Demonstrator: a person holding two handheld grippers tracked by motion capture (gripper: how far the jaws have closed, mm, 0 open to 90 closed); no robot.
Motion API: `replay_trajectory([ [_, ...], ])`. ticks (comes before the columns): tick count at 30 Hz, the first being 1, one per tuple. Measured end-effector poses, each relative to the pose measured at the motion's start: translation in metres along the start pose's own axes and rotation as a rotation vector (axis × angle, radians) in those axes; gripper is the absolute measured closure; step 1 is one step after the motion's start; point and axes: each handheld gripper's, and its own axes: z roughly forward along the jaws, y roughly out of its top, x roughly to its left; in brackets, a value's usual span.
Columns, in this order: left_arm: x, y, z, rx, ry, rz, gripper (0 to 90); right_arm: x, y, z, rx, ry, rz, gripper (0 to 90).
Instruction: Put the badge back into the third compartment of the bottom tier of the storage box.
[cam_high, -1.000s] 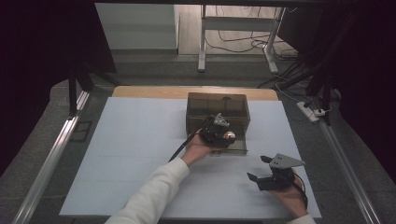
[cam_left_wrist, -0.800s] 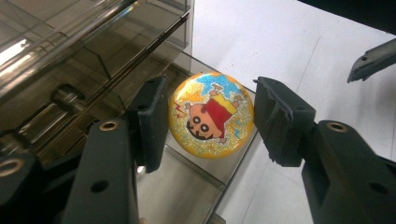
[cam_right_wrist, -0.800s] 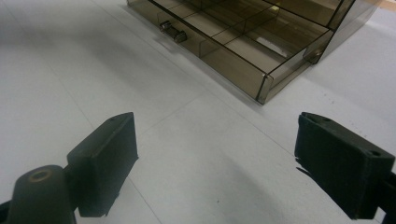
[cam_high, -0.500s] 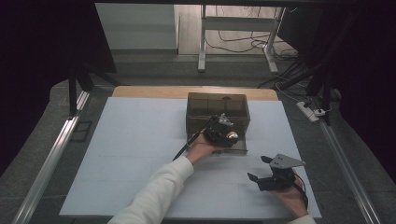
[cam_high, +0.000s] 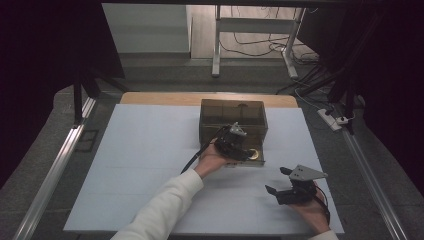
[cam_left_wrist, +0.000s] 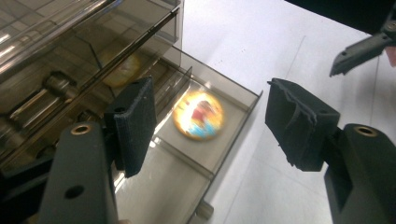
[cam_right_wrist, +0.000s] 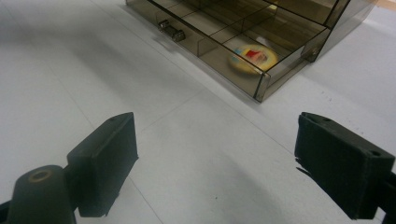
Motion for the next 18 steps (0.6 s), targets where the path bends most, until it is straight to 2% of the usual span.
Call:
replay_trajectory([
  [8,-0.002,-0.008,-0.025,-0.017,0.016,0.022,33.3,0.000,0.000,0.000,0.003,-0.005,-0.002,13.0],
  [14,0.000,-0.018,-0.044,-0.032,0.034,0.018,33.3,0.001,0.000,0.000,0.001,-0.002,-0.002,13.0],
  [18,0.004,-0.029,-0.057,-0.016,0.078,0.030,33.3,0.001,0.000,0.000,-0.003,-0.002,0.001,13.0],
])
